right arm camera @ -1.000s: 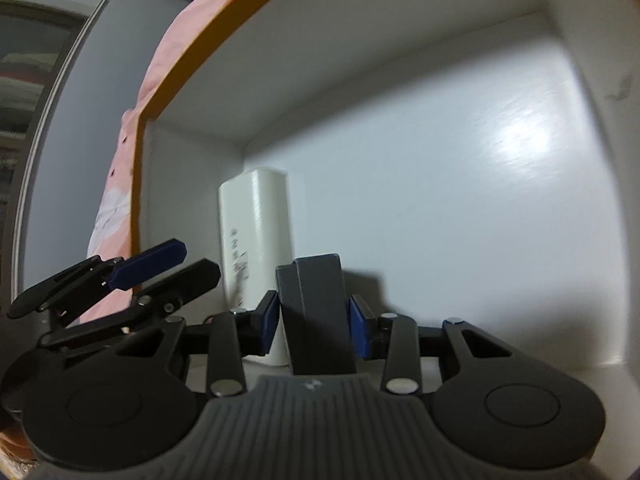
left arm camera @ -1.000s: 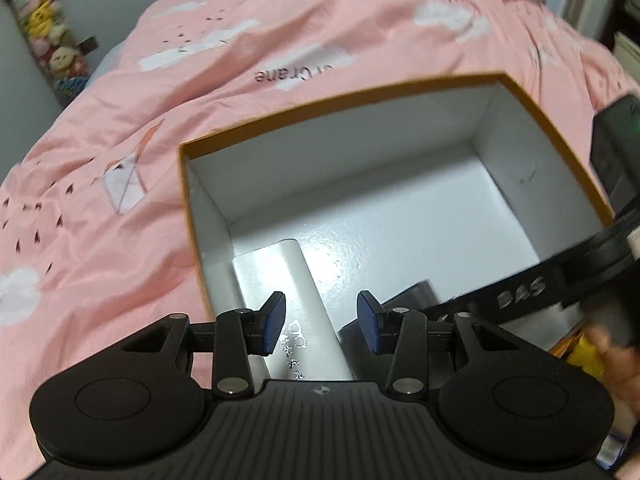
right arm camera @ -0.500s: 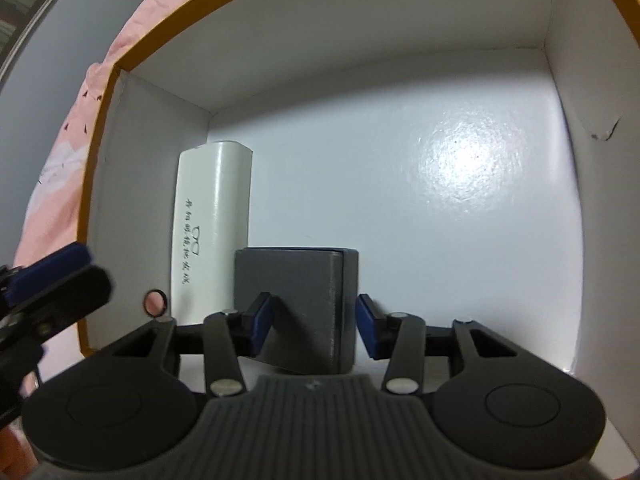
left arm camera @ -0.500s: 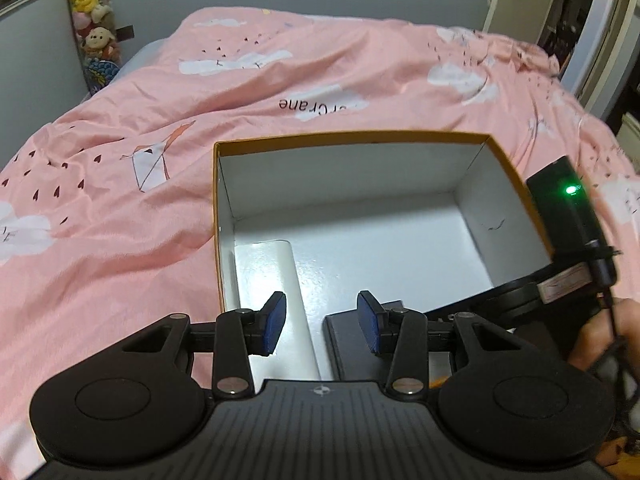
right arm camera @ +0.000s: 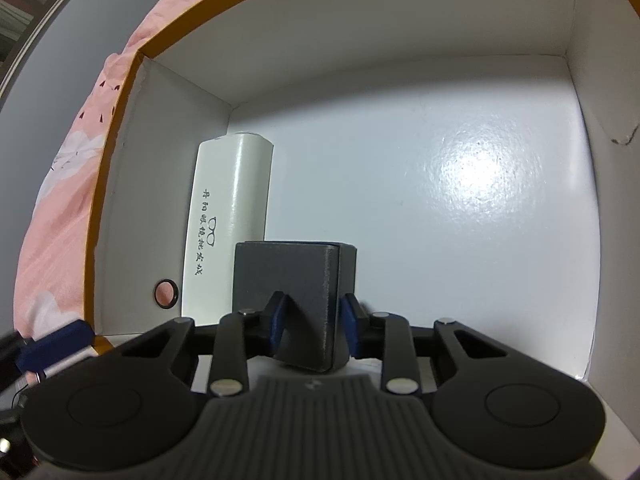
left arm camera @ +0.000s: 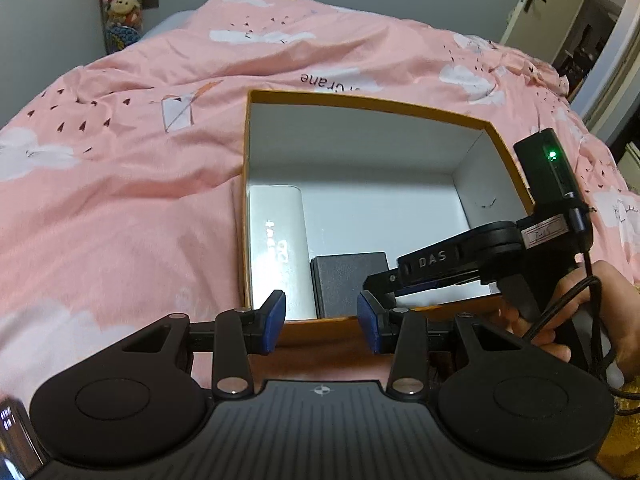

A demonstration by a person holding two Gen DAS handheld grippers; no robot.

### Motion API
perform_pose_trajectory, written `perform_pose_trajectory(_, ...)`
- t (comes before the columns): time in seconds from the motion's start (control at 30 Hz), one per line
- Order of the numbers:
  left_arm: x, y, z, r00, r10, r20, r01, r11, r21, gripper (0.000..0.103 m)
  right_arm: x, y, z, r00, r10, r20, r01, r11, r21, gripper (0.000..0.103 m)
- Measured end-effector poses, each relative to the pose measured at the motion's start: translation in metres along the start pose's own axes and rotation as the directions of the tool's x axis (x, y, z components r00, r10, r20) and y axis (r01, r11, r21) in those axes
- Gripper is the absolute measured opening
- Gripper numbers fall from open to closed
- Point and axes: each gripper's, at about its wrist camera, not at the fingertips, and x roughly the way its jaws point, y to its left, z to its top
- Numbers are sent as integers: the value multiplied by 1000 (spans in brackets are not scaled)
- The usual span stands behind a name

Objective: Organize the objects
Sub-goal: 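Place the dark grey box beside the power bank with the right gripper, then grasp the pink card holder with the left gripper while the right grasps the photo card box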

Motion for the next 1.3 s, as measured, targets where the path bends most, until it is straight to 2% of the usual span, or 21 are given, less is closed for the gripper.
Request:
perform_pose_trajectory(0.13, -13, 0, -10, 1000, -17, 15, 17, 1000, -18, 49, -25, 9, -11, 997, 4, 82, 1, 998, -59, 27)
perform_pose_trajectory(0.3, -30, -4, -29, 999, -39, 10, 39, 999, 2, 49, -74, 20, -41, 978, 17, 210, 17, 988, -157, 27)
perform_pose_trajectory(0.4, -33, -5, -45, 999, -36, -32, 36, 999, 4, 49, -97, 24, -67, 964, 5, 266, 52, 977, -205, 28)
perform_pose_trajectory(0.53, -29, -5, -68, 992, -41, -117, 42, 999, 5, 51, -120, 25, -101, 932, -48, 358, 138, 963, -231, 28)
perform_pose_trajectory(0.7, -29, -13, -92, 984, -67, -163, 75, 996, 44, 66, -123, 12, -134, 945, -48, 322, 110, 978, -176, 30)
perform_pose_trajectory(0.83, -30, -22, -103, 987, -65, -149, 77, 994, 75, 67, -109, -3, -160, 968, -64, 242, 95, 988, -121, 36)
perform_pose_trajectory(0.97, -28, -34, -111, 987, -76, -144, 95, 988, 126, 68, -101, -10, -179, 983, -22, 182, 36, 996, -77, 46)
perform_pose_trajectory(1.1, -21, -45, -119, 988, -23, -155, 50, 983, 176, 69, -97, -5, -194, 989, -6, 146, 19, 996, -92, 48)
perform_pose_trajectory(1.3, -24, -55, -126, 985, -70, -156, 101, 974, 203, 69, -93, 2, -209, 994, -16, 104, 32, 987, -155, 50)
